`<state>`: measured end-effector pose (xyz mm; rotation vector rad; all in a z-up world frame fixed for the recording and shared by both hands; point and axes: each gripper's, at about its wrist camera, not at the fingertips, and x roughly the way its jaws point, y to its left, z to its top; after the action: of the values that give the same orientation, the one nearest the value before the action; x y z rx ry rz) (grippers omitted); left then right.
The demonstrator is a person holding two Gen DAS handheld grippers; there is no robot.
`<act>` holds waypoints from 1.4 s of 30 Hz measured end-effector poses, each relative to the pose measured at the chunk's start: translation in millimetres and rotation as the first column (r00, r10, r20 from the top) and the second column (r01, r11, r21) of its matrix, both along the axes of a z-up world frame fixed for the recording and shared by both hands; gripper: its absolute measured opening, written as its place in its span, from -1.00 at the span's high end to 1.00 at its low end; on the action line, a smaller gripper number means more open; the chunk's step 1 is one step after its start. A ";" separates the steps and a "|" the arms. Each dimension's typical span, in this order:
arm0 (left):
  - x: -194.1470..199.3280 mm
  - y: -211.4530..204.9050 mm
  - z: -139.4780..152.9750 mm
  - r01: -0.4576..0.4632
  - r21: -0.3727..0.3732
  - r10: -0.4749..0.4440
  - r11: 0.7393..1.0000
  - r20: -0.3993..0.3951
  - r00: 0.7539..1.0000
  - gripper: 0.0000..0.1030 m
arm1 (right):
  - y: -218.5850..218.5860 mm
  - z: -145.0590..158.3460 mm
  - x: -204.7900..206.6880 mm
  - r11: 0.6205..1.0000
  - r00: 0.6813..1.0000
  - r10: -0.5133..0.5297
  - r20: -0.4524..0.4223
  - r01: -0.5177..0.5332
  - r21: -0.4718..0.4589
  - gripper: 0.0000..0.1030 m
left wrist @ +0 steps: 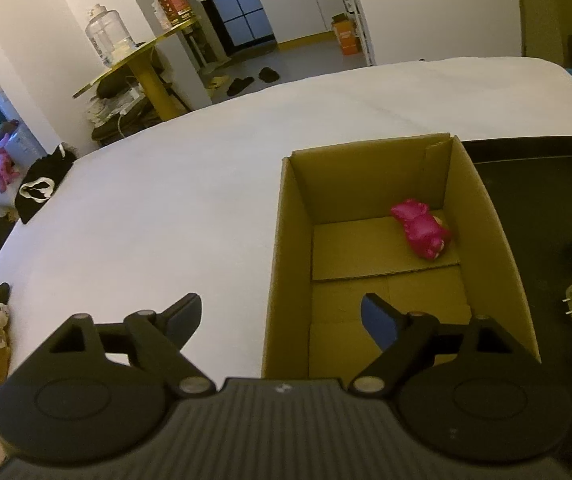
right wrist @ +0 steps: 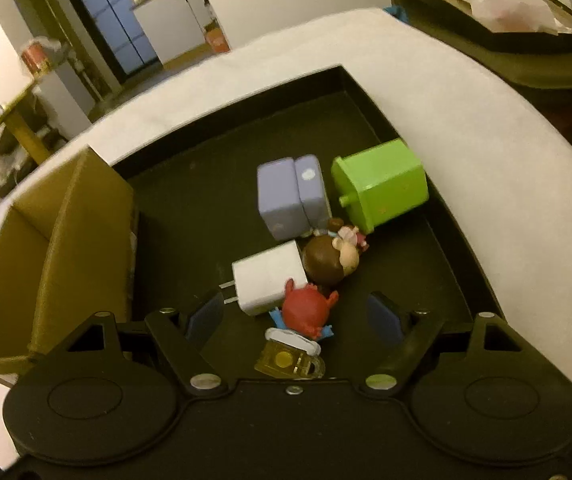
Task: Organize rigid objects
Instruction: 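Move the right gripper back to the tray and grasp the red figure, then carry the red figure with the right gripper into the box and release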
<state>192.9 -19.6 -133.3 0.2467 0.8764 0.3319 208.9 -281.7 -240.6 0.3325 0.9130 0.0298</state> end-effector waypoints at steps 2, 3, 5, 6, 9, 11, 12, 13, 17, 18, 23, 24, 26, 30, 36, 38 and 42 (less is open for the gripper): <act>1.5 -1.7 -0.4 -0.003 0.006 0.003 1.000 -0.001 1.000 -0.67 | 0.8 -6.2 3.5 1.000 1.000 -0.008 -0.022 0.008 -0.005 -0.51; 2.2 -2.7 -0.8 -0.003 0.009 0.003 1.000 -0.002 1.000 -0.68 | 1.6 -9.5 5.9 1.000 0.999 -0.008 -0.036 0.008 -0.009 -0.51; 2.6 -5.3 -2.1 0.001 0.019 -0.001 1.000 -0.004 1.000 -0.68 | 3.2 -12.2 8.2 1.000 0.999 -0.008 -0.039 0.007 -0.020 -0.46; 2.5 -6.0 -2.5 0.003 0.025 -0.003 1.000 -0.006 1.000 -0.68 | 4.8 -12.0 8.1 0.999 0.999 -0.005 -0.033 0.004 -0.037 -0.40; 1.0 -7.5 -2.2 0.009 0.026 -0.009 1.000 -0.003 1.000 -0.68 | 9.4 -11.1 4.3 0.998 1.000 0.017 -0.021 -0.018 -0.068 0.27; 0.4 -7.9 -2.3 0.013 0.025 -0.013 1.000 -0.001 1.000 -0.68 | 10.2 -10.4 2.3 0.997 0.999 0.038 -0.020 -0.039 -0.060 0.29; 0.4 -8.1 -2.5 0.014 0.025 -0.014 1.000 -0.001 1.000 -0.68 | 10.0 -10.2 1.3 0.998 0.999 0.042 -0.019 -0.043 -0.052 0.29; 0.3 -8.5 -2.7 0.013 0.026 -0.013 1.000 -0.002 1.000 -0.68 | 8.8 -9.4 0.4 0.998 0.999 0.043 -0.020 -0.043 -0.045 0.29; -2.0 -10.1 -0.6 0.031 0.028 -0.031 0.999 0.001 1.000 -0.68 | 1.1 -6.2 -2.1 1.000 1.000 0.024 -0.020 -0.025 -0.006 0.29; -3.0 -10.5 -0.1 0.033 0.028 -0.033 0.999 0.002 0.999 -0.68 | 0.0 -4.5 -2.6 1.000 1.000 0.021 -0.013 -0.021 -0.004 0.30; -6.6 -8.5 1.0 0.033 0.005 -0.033 0.999 0.010 0.999 -0.68 | -5.2 11.4 -6.1 0.999 0.999 0.035 0.021 -0.035 0.005 0.30; -7.3 -7.6 1.7 0.029 -0.001 -0.029 1.000 0.014 0.999 -0.68 | -5.2 14.5 -6.2 0.999 0.999 0.038 0.030 -0.038 -0.005 0.30; -8.1 -5.3 3.2 0.025 -0.017 -0.025 1.000 0.021 0.999 -0.68 | -6.4 19.0 -5.6 0.999 0.999 0.037 0.035 -0.037 -0.010 0.30; -9.5 0.3 5.0 0.023 -0.039 -0.022 0.999 0.029 0.999 -0.68 | -2.1 28.4 -6.4 0.999 0.998 0.047 0.052 -0.046 -0.025 0.30; -11.9 6.0 6.4 0.023 -0.080 -0.020 0.996 0.043 0.999 -0.68 | 11.2 46.4 -5.7 0.997 0.994 0.066 0.088 -0.061 -0.051 0.30; -13.2 6.9 5.7 0.019 -0.074 -0.015 0.997 0.051 0.999 -0.68 | 15.2 53.4 -6.2 0.997 0.993 0.054 0.109 -0.047 -0.066 0.30; -14.3 9.5 5.0 0.017 -0.081 -0.012 0.997 0.058 0.998 -0.68 | 26.8 65.1 -3.9 0.995 0.989 0.055 0.140 -0.042 -0.094 0.30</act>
<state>178.7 -10.1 -128.3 0.1671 0.8295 0.2879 205.0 -254.8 -175.5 0.2205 0.7779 0.0556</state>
